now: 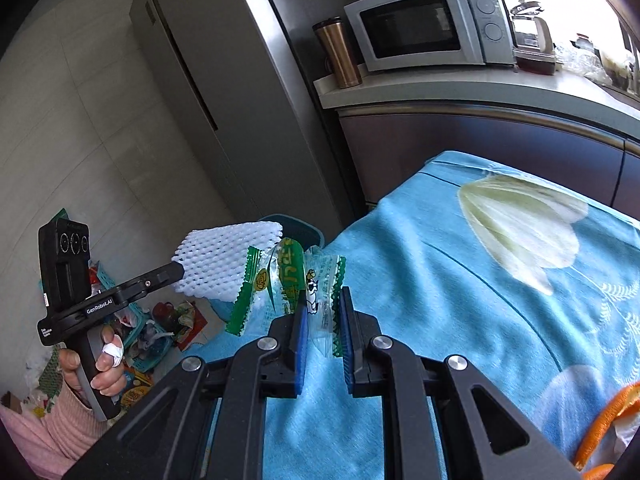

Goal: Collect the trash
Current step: 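Carry foam net and candy wrapper over the teal bin and lower them, then open both tools over the bin and return them to the table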

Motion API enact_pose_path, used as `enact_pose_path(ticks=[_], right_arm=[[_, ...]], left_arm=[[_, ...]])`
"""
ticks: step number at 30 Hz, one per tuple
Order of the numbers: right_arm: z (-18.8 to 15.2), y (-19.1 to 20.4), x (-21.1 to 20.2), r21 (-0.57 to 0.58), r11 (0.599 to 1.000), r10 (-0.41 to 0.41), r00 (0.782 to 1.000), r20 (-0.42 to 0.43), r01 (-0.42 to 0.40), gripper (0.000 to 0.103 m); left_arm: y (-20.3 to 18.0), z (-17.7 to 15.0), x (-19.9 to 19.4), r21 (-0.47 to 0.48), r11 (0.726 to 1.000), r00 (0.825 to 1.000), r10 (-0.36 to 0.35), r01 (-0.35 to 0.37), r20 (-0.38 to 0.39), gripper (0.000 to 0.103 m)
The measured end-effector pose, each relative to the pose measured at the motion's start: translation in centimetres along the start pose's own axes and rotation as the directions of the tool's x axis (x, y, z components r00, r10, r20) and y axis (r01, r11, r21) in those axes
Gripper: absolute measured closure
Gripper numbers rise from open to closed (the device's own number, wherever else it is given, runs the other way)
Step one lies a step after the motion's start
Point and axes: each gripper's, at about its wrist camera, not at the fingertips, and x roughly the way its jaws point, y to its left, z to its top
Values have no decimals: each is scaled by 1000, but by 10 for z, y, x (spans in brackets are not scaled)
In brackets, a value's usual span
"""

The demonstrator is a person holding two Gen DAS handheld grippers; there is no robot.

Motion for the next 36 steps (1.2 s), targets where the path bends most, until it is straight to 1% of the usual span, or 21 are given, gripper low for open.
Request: enact_pose_path(ticks=[6, 11, 19, 26, 31, 35, 36], right_arm=[[14, 23, 28, -47, 998, 31, 999, -34, -32, 90], [25, 42, 57, -83, 995, 43, 996, -73, -49, 89], [34, 63, 103, -134, 989, 42, 988, -148, -62, 89], [38, 72, 138, -148, 988, 18, 978, -206, -49, 89], [38, 79, 160, -154, 987, -5, 967, -257, -36, 88], [38, 85, 174, -170, 985, -34, 957, -289, -17, 84], [37, 86, 177, -172, 985, -39, 955, -295, -13, 82]], left_arm=[[35, 5, -5, -47, 996, 997, 71, -70, 15, 92], [61, 7, -2, -76, 988, 990, 138, -137, 12, 92], [88, 4, 14, -111, 973, 979, 201, -202, -21, 92], [103, 3, 38, -122, 961, 969, 241, -247, -61, 92], [108, 1, 56, -125, 956, 962, 257, -267, -90, 92], [109, 0, 68, -123, 953, 958, 266, -278, -107, 91], [110, 0, 71, -121, 952, 957, 269, -282, -111, 90]])
